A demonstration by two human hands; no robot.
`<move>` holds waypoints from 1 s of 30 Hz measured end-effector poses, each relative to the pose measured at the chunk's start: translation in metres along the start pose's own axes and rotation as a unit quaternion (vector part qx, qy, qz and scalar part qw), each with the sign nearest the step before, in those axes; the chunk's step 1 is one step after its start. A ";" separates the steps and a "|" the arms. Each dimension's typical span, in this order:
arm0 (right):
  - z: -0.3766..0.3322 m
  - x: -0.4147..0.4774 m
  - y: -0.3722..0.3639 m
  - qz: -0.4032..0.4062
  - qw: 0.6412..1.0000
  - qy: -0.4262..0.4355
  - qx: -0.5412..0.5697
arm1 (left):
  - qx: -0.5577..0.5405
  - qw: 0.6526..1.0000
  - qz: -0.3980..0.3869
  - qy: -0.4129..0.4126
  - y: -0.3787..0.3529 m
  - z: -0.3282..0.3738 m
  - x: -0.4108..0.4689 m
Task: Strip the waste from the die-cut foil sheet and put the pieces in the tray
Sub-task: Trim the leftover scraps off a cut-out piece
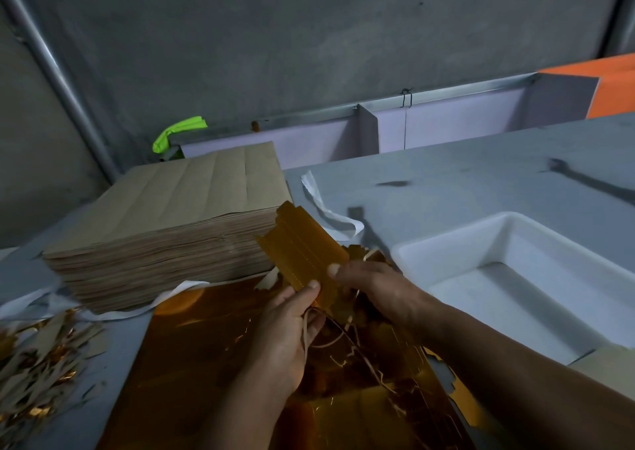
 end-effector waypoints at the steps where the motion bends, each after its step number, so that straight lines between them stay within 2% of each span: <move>1: 0.000 -0.001 -0.002 -0.028 0.999 -0.004 -0.016 | 0.000 1.000 0.001 -0.002 0.000 0.001 0.001; 5: 0.001 -0.002 -0.007 -0.098 0.994 -0.011 -0.041 | 0.013 1.000 0.001 -0.012 0.001 0.002 0.001; 19: 0.001 -0.006 -0.009 -0.184 0.975 0.024 -0.125 | -0.002 1.000 0.009 0.003 0.001 -0.002 -0.002; 25: 0.004 -0.004 -0.008 -0.178 0.964 0.042 -0.192 | -0.028 0.998 0.063 0.007 0.006 -0.003 0.004; 27: 0.004 -0.006 -0.010 -0.185 0.960 0.037 -0.205 | -0.048 0.994 0.100 0.006 0.009 0.001 0.007; 30: -0.001 -0.013 -0.012 -0.210 0.946 0.011 -0.248 | -0.064 0.991 0.114 0.008 0.012 0.007 0.009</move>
Point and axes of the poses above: each hand's wrist, its own x-axis towards the middle knuckle, its own y-axis out of the back of the hand, z = x × y, the point moved 2 cm from there along x, towards the middle knuckle, and after that the axes turned 10 degrees about -y, right-handed, at the moved point
